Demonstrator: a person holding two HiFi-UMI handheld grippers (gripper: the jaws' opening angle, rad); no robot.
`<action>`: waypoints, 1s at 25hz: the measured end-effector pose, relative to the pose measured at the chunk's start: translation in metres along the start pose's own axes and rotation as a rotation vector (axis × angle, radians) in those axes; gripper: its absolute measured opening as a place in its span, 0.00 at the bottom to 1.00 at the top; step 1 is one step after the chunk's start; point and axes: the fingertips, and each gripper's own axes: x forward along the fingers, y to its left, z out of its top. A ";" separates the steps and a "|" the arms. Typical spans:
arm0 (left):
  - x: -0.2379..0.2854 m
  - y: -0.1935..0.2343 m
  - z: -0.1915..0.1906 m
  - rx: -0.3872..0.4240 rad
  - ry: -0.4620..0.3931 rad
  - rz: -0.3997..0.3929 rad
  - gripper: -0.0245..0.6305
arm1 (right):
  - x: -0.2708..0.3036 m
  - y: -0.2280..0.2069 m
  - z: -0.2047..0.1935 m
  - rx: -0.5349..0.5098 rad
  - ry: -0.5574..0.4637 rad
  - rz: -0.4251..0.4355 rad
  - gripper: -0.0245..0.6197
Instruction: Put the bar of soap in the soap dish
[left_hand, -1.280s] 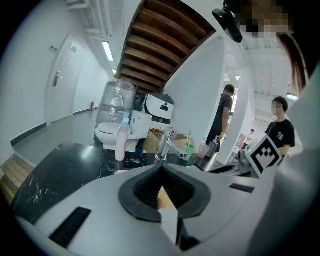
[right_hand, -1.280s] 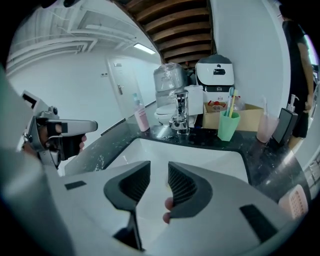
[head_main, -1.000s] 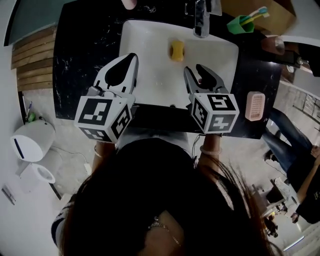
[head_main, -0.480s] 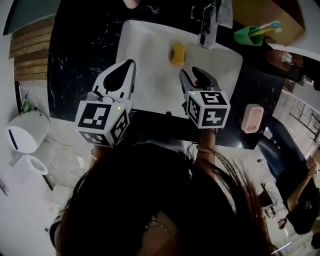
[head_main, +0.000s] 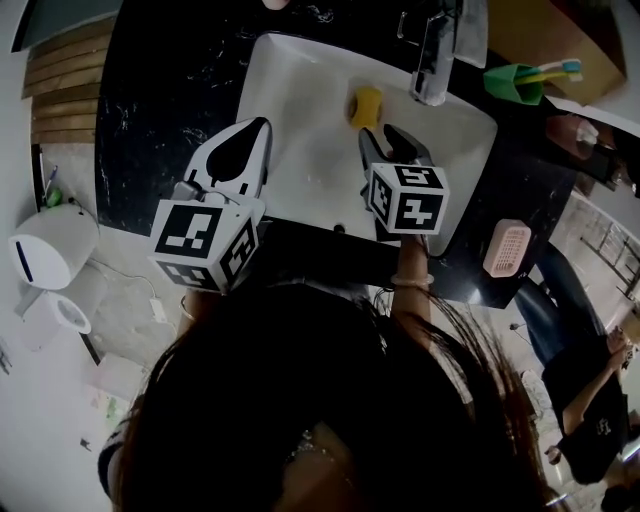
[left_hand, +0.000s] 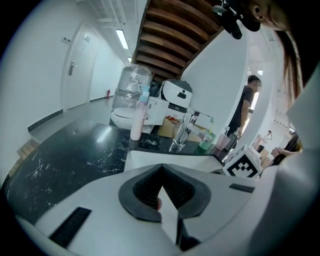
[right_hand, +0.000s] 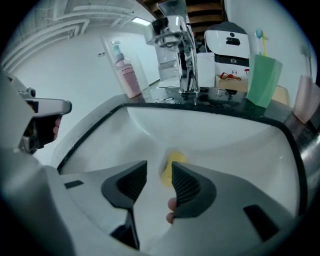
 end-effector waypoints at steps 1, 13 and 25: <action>0.000 0.001 -0.001 -0.002 0.002 0.003 0.03 | 0.004 -0.001 -0.002 0.000 0.009 0.001 0.25; 0.009 0.012 -0.003 -0.030 0.026 0.030 0.03 | 0.037 -0.017 -0.013 0.058 0.068 0.001 0.29; 0.015 0.018 -0.011 -0.043 0.065 0.052 0.03 | 0.070 -0.030 -0.018 0.093 0.122 -0.004 0.32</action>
